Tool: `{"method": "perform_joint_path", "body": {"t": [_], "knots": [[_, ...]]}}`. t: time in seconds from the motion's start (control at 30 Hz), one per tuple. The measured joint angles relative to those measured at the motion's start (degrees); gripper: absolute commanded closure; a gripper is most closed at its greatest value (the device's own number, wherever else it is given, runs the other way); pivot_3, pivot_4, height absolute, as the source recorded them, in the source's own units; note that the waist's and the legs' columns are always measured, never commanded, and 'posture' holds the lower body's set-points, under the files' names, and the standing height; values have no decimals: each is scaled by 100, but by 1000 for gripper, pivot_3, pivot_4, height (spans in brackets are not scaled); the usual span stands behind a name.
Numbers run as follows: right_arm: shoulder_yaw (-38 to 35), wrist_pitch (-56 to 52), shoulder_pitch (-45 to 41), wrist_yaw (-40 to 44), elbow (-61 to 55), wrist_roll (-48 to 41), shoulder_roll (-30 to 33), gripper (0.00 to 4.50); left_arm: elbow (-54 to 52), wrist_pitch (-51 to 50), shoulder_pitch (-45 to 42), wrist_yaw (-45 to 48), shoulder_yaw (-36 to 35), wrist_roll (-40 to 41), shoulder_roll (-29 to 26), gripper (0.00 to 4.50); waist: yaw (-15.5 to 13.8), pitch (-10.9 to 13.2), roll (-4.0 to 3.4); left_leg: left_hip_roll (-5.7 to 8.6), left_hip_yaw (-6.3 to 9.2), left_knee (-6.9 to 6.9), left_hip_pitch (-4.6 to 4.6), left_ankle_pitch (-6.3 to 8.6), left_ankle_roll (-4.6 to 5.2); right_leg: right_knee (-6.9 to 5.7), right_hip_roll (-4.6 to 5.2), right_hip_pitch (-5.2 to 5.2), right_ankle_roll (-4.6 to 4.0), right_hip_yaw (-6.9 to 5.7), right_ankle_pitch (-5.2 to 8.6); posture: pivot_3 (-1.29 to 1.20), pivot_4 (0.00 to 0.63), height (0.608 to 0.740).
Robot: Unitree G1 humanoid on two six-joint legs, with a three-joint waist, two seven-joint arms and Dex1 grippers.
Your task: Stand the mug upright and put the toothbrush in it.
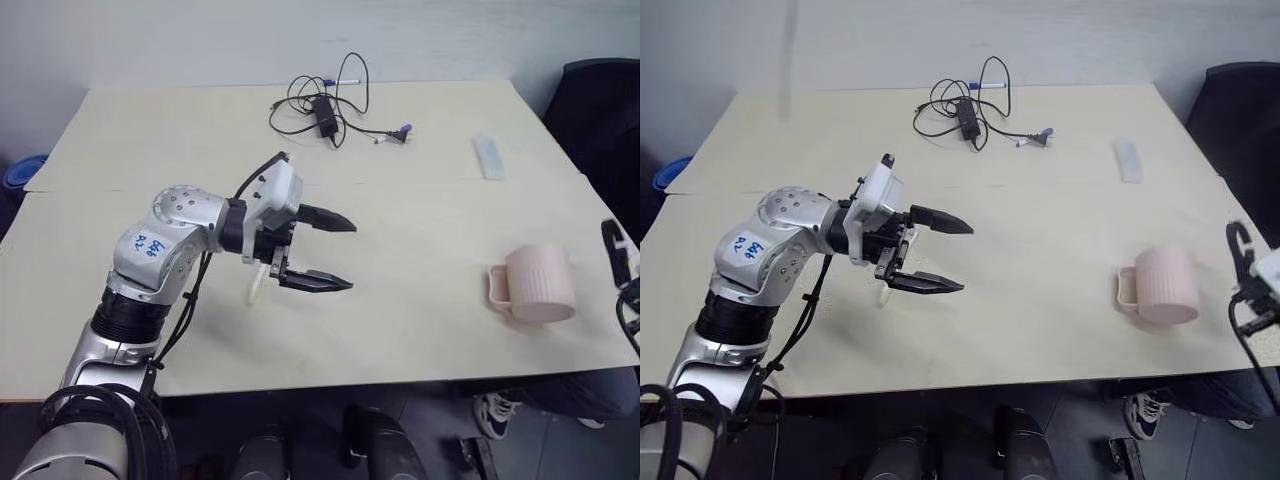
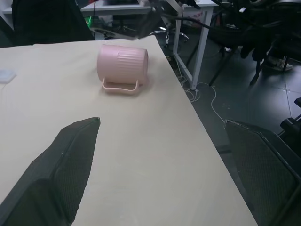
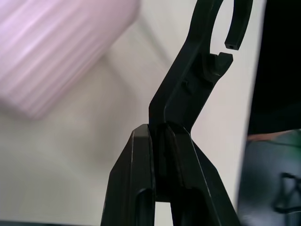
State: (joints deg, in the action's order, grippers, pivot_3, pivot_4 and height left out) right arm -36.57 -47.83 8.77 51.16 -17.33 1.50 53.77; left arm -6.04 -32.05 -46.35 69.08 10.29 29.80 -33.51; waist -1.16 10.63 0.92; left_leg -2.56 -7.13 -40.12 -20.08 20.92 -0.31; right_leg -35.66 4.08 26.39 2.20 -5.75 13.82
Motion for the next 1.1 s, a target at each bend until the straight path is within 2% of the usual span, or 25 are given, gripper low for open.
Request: {"method": "perform_joint_path", "body": {"t": [0.03, 0.3, 0.4, 0.5, 0.57, 0.63, 0.73, 0.83, 1.1], "knots": [[0, -107, 0, -55, -53, -58, -71, 3571, 0, -1, -3, 9, 0, 0, 13, 0, -3, 0, 0, 1, 0, 0, 0, 0, 0, -1, 0, -1, 0, 0, 0, 0, 150, 740], [-161, -691, -132, -266, -260, -350, 34, 794, -23, -58, -23, 51, -1, 1, 97, 0, -15, 0, 0, 2, 4, 0, -1, 0, 1, 0, 0, 0, 0, -2, 0, 0, 150, 740], [-352, -1246, -480, -243, -608, -560, 393, 794, -20, -55, -22, 51, -4, -2, 92, 0, -8, 0, 0, 0, 5, 1, -1, 0, 1, -1, -1, -1, 0, -1, 0, 0, 150, 740], [-442, -2328, -1430, -233, -1173, -1068, 510, 794, -18, -41, -19, 50, -12, -15, 94, 0, 19, 0, 0, -6, 13, 2, 1, -1, 0, -1, -3, -1, -4, -5, 1, 0, 150, 740], [-403, -3483, -2612, -402, -1806, -1531, 123, 794, -10, -25, -14, 50, -19, -25, 104, 0, 50, 0, 0, -5, 22, 0, -1, -2, -2, -5, 1, 6, -8, -7, 2, 0, 150, 740], [-325, -4129, -3198, -755, -2498, -1959, -640, 1178, 6, 17, -13, 41, -18, -62, 121, 0, 46, -7, 13, -11, 38, 5, -5, -3, -11, -5, -3, 4, -17, -24, 7, 0, 150, 740], [8, -4420, -3027, -1458, -3026, -2328, -1713, 2044, 23, 43, -12, -17, -20, -93, 168, 0, -42, -8, 13, -4, 38, 5, -20, -2, -12, -21, 4, 12, -18, -36, 8, 0, 150, 740], [221, -4437, -2541, -2125, -3356, -2507, -2229, 2044, 30, 44, -13, -44, -24, -96, 187, 0, -56, -7, 13, 15, 35, 0, -31, -2, 3, -17, 20, 14, -10, -40, 4, 0, 150, 740], [81, -4437, -2089, -3126, -3421, -2565, -2336, 2044, 212, 106, -21, -10, -26, -120, 177, 0, 2, -7, 13, 34, 36, 6, -12, -9, 25, -3, 34, 5, 4, -21, -4, 0, 150, 740]]}}
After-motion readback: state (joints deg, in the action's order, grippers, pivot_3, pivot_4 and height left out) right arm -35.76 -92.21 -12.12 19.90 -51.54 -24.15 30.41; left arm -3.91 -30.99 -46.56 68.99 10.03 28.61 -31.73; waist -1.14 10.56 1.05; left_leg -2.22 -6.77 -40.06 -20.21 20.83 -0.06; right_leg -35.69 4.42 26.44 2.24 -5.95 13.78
